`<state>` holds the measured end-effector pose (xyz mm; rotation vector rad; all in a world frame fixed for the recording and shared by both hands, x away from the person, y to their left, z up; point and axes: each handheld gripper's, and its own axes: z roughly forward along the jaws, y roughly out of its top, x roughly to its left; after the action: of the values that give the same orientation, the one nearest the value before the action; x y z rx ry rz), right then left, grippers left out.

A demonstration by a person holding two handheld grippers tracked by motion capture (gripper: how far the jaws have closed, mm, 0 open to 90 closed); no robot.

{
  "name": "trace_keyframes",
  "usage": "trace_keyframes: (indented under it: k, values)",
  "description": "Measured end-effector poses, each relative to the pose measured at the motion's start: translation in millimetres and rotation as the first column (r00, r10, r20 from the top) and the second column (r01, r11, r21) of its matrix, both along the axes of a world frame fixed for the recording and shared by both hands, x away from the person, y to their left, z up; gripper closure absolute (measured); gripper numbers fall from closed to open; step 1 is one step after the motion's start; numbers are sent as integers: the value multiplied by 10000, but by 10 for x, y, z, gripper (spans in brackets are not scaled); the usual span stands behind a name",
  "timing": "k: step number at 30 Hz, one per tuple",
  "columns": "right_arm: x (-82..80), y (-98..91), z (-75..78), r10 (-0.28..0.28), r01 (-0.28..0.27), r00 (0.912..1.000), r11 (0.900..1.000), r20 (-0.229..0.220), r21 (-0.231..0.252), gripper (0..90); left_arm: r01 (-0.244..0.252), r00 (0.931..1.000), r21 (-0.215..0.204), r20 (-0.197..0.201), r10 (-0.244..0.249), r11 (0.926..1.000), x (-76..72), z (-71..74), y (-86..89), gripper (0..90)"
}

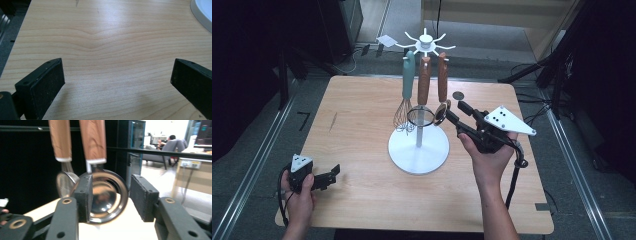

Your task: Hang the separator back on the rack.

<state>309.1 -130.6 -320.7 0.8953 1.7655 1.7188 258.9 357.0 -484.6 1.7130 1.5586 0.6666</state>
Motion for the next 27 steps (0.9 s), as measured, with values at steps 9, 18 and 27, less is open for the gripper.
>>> trace_keyframes:
  k: [9, 18, 27]
  values:
    - [-9, -98, -165, -828, 823, 9965, 9959, -122, -374, 352, 5, 10000, 33, 1, -5, 10000, 0, 0, -2, 0]
    - [-1, -88, -386, -1571, 1513, 9844, 9856, -791, -751, 106, 11, 10000, 22, 3, -11, 10000, -2, 0, -3, 0]
    - [-21, -126, -595, -1724, 1625, 9782, 9826, -1158, -904, 46, 14, 10000, 33, -5, -14, 10000, -2, 0, -4, 0]
